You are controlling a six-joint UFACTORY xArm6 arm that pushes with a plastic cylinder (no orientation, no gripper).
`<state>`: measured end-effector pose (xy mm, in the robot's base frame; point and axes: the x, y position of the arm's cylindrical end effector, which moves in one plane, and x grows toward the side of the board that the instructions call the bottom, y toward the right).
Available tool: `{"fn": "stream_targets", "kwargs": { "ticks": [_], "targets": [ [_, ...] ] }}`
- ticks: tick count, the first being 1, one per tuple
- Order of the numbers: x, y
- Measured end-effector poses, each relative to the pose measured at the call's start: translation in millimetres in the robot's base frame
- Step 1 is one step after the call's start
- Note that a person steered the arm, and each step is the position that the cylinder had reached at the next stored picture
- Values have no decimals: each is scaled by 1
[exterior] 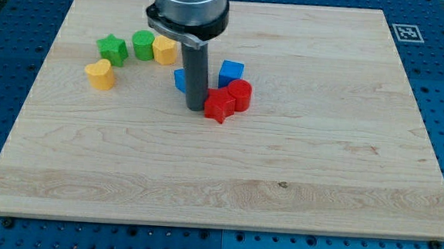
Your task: Push the blue triangle to the blue cube
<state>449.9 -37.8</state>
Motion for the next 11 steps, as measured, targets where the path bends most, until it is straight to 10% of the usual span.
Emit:
{"fn": "stream_targets", "kwargs": {
  "ticks": [11],
  "targets": [
    [-82, -30]
  ]
}}
